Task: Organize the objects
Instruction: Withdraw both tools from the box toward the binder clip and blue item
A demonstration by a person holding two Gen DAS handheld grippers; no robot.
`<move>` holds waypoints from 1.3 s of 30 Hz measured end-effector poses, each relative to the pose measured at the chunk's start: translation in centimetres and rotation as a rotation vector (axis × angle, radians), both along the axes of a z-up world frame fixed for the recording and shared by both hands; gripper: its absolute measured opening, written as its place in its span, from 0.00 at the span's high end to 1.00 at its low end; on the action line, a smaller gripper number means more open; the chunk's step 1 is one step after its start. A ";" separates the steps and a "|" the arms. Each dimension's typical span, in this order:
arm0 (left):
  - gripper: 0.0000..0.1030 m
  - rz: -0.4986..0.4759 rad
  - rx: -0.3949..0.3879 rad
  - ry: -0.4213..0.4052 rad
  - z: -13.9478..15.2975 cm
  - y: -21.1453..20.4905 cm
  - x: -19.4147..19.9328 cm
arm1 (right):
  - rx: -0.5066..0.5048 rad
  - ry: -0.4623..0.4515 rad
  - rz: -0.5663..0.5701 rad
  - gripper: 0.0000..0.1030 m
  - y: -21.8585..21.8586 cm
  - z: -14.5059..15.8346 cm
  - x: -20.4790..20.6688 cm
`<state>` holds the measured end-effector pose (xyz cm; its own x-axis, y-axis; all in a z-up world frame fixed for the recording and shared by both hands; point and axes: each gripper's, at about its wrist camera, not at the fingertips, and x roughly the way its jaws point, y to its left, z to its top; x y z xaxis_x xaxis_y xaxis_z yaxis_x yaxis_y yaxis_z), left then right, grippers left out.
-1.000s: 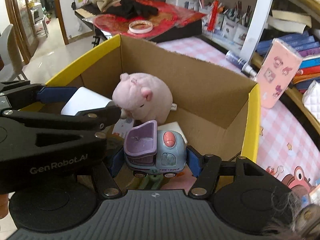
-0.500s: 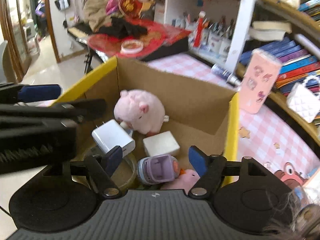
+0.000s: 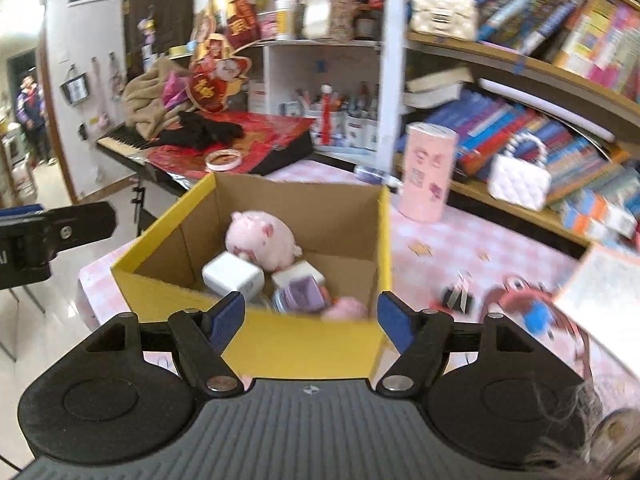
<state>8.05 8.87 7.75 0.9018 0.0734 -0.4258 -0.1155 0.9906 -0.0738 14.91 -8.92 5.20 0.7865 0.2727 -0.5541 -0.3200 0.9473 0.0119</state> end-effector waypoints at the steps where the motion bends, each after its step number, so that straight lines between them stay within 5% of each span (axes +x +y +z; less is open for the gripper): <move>1: 0.15 -0.002 0.004 0.007 -0.2 -0.1 -0.5 | 0.002 0.003 -0.018 0.30 -0.3 -0.2 -0.8; 18: 0.15 -0.052 0.034 0.134 -5.2 -3.8 -8.1 | -0.007 0.067 -0.253 0.29 -4.5 -4.6 -13.1; 39: 0.10 -0.282 0.031 0.188 -6.7 -9.7 -8.5 | -0.032 0.069 -0.507 0.22 -9.8 -4.5 -18.4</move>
